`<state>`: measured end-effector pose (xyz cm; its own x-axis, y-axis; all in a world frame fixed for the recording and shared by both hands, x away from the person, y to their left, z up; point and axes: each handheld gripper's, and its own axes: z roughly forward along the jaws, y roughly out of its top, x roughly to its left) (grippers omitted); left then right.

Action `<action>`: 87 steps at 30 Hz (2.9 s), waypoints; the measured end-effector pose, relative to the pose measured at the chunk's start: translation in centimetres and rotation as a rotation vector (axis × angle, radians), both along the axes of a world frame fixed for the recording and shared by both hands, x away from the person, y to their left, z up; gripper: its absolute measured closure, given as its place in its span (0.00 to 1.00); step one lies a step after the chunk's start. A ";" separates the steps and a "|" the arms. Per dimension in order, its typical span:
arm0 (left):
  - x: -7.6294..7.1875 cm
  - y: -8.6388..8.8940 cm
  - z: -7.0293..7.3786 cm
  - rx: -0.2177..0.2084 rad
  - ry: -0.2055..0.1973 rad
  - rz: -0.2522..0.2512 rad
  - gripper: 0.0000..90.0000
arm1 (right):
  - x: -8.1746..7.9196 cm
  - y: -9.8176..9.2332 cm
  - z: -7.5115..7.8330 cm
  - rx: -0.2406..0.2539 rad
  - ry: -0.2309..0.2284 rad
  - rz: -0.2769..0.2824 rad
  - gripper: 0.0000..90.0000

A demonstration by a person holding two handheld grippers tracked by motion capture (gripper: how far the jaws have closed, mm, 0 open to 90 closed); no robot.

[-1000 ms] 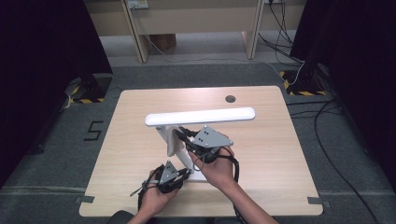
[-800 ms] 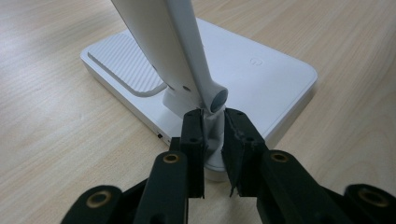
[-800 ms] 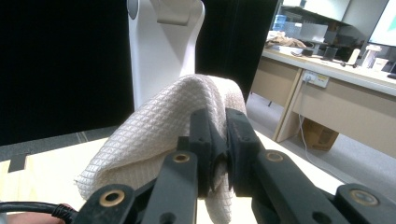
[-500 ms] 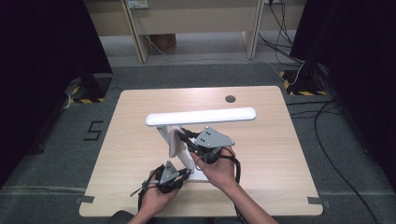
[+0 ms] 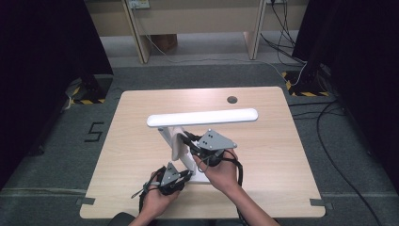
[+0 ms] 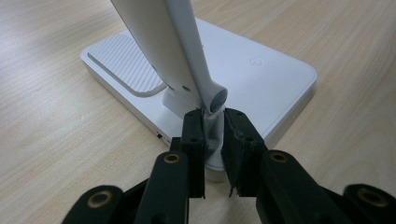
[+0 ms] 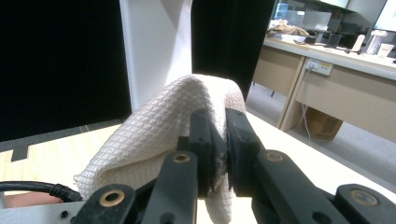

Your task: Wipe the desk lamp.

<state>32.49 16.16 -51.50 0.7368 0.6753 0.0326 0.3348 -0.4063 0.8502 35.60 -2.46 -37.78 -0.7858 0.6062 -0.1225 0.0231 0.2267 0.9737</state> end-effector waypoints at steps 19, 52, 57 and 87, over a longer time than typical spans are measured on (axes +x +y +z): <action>0.0 0.0 0.0 0.006 -0.007 0.000 0.87 | -0.3 -0.1 -0.6 -0.013 0.008 -0.010 0.92; 0.0 0.0 0.0 0.003 -0.008 0.000 0.87 | -0.5 -0.6 -2.3 -0.048 0.033 -0.017 0.92; 0.0 0.0 0.0 0.003 -0.008 0.000 0.87 | -0.6 -0.7 -2.6 -0.055 0.039 -0.019 0.92; -0.1 0.0 -0.1 0.003 -0.010 0.002 0.87 | -0.7 -1.2 -5.0 -0.093 0.091 -0.025 0.92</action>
